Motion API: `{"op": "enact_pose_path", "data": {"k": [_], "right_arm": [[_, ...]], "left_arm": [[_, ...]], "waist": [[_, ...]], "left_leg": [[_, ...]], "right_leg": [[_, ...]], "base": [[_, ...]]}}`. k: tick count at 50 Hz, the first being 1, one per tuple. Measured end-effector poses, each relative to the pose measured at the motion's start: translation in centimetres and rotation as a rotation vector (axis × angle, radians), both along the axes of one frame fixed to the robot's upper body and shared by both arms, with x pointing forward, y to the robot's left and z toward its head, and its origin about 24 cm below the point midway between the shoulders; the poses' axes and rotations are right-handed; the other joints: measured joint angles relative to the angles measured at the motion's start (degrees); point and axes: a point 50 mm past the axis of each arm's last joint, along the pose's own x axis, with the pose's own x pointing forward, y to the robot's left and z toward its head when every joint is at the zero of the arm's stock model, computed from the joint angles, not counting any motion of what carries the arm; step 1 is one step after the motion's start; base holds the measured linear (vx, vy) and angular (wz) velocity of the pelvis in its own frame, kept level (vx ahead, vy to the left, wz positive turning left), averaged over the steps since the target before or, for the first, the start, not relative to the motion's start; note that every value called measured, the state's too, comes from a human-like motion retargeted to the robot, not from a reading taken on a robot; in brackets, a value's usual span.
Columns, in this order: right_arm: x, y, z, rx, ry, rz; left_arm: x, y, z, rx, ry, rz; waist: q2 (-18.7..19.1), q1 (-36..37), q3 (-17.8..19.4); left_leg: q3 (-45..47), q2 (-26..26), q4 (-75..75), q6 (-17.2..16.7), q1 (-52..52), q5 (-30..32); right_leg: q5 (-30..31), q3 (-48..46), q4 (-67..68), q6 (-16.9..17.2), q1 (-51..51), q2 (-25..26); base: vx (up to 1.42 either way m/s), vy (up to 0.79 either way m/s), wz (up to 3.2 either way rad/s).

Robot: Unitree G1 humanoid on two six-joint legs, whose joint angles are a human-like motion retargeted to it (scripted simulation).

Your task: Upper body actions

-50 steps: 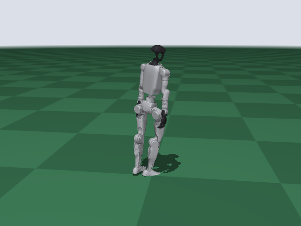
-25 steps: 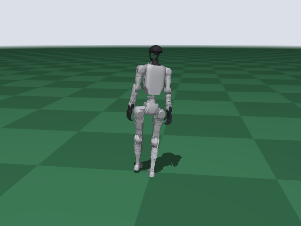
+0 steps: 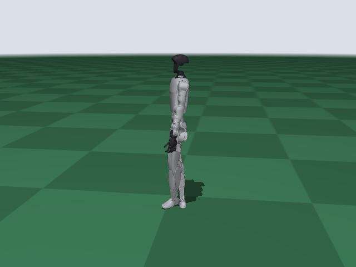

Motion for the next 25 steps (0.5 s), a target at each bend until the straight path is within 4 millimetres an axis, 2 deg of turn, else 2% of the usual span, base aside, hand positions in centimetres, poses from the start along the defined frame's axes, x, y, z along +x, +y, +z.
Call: {"op": "enact_pose_path", "data": {"k": [3, 7, 8, 10, 12, 15, 17, 22, 25], "right_arm": [[1.0, 0.6, -0.1, 0.029, -0.043, 0.023], [2.4, 0.5, -0.2, 0.038, -0.087, 0.083], [2.4, 0.5, -0.1, 0.034, -0.091, 0.095], [2.1, 0.3, -0.1, 0.020, -0.092, 0.098], [1.6, 0.0, -0.1, 0.010, -0.085, 0.082], [1.1, -0.1, -0.1, 0.015, -0.058, 0.050], [1.1, 0.0, -0.1, 0.021, -0.050, 0.016], [0.9, 0.3, -0.1, 0.013, -0.044, -0.004], [0.9, 0.3, -0.1, 0.009, -0.036, 0.024]], "left_arm": [[-1.6, 0.9, -0.1, 0.013, 0.049, 0.005], [-3.9, 1.2, -0.3, 0.009, 0.113, 0.030], [-4.7, 1.0, -0.4, 0.000, 0.138, 0.048], [-6.1, 0.3, -0.5, -0.029, 0.190, 0.087], [-7.0, -0.5, -0.5, -0.073, 0.224, 0.116], [-6.7, -1.3, -0.5, -0.128, 0.230, 0.104], [-5.7, -1.1, -0.5, -0.131, 0.214, 0.043], [-3.9, -1.1, -0.5, -0.133, 0.174, -0.094], [-3.6, -1.6, -0.5, -0.153, 0.168, -0.110]], "waist": [[-0.33, 1.96, 0.27], [0.43, 3.20, 0.91], [1.65, 2.18, 0.94], [5.16, -0.54, 1.46], [8.64, -4.60, 2.89], [9.80, -10.03, 5.32], [9.21, -11.15, 6.49], [7.65, -9.57, 7.46], [5.98, -10.59, 7.07]], "left_leg": [[-5.20, -1.94, -1.89, 1.17, 1.01, -0.75], [-9.24, -1.96, -3.39, 1.20, 2.93, -1.06], [-11.06, -1.13, -3.43, 1.38, 3.26, -1.03], [-14.39, 1.58, -3.85, 1.68, 4.74, -0.98], [-17.78, 4.45, -4.15, 1.75, 6.33, -0.78], [-22.94, 4.30, -5.10, 2.55, 7.51, 0.23], [-25.22, 3.12, -5.88, 3.23, 7.59, 1.00], [-27.02, 0.89, -7.89, 4.00, 7.56, 2.80], [-30.76, -2.33, -9.31, 4.56, 7.43, 4.28]], "right_leg": [[0.42, -2.27, -0.29, 0.23, 1.62, 2.01], [4.55, 0.27, 2.45, -3.25, 4.33, 3.54], [6.93, 0.09, 4.23, -4.98, 5.44, 3.97], [10.98, 1.06, 9.02, -11.07, 7.46, 5.05], [12.54, 6.16, 17.13, -15.79, 7.43, 4.05], [9.07, 23.44, 34.04, -12.79, -0.80, -3.04], [7.35, 30.57, 37.51, -12.22, -5.78, -3.61], [6.51, 39.45, 30.02, -12.57, -12.59, -5.70], [6.45, 49.59, 20.41, -9.47, -17.53, -5.56]], "base": [[0.14, 0.15, 0.54], [0.16, 0.18, 0.70], [0.22, 0.12, 1.46], [0.22, 0.11, 1.80], [0.21, 0.14, 2.21], [0.14, 0.07, 2.08], [0.05, 0.02, 1.41], [0.05, -0.05, 1.02], [0.13, -0.08, 1.36]]}}
